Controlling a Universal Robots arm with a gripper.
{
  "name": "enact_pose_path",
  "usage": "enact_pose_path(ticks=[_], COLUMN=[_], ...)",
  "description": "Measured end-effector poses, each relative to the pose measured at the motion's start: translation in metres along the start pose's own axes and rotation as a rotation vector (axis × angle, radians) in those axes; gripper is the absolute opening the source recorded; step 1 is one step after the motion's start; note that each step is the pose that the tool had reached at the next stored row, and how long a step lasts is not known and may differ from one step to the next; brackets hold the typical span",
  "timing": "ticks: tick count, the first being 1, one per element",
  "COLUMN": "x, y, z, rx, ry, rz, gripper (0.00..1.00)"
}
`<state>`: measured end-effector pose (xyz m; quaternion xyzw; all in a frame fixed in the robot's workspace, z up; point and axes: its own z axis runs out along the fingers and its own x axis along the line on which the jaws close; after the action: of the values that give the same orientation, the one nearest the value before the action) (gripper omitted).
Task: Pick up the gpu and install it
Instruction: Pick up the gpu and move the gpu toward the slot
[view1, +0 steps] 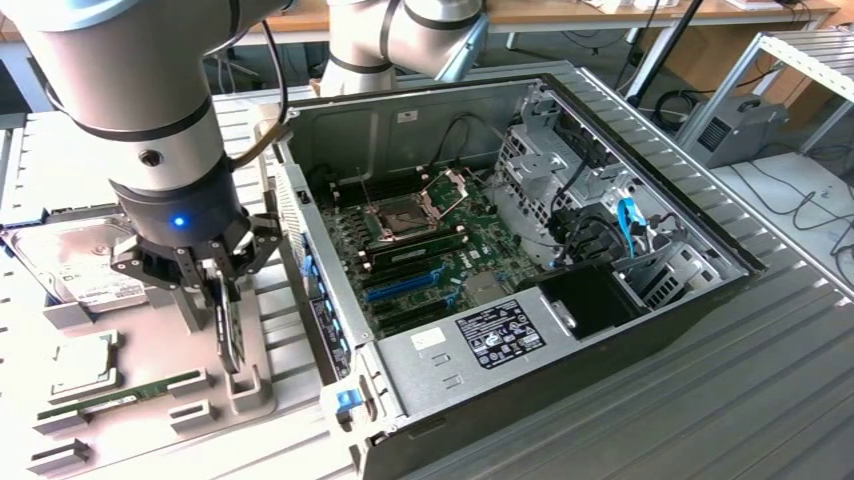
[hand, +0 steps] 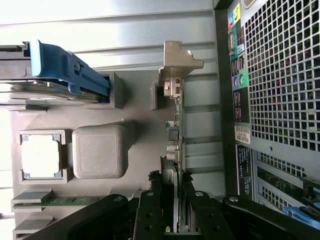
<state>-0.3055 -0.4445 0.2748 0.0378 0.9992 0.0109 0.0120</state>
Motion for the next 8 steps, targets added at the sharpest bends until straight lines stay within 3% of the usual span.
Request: enact_pose_path(ticks=[8], x=[0.0], y=[0.0], z=[-0.0017], rx=[0.0], ry=[0.0], rz=[0.0], gripper=[0.26])
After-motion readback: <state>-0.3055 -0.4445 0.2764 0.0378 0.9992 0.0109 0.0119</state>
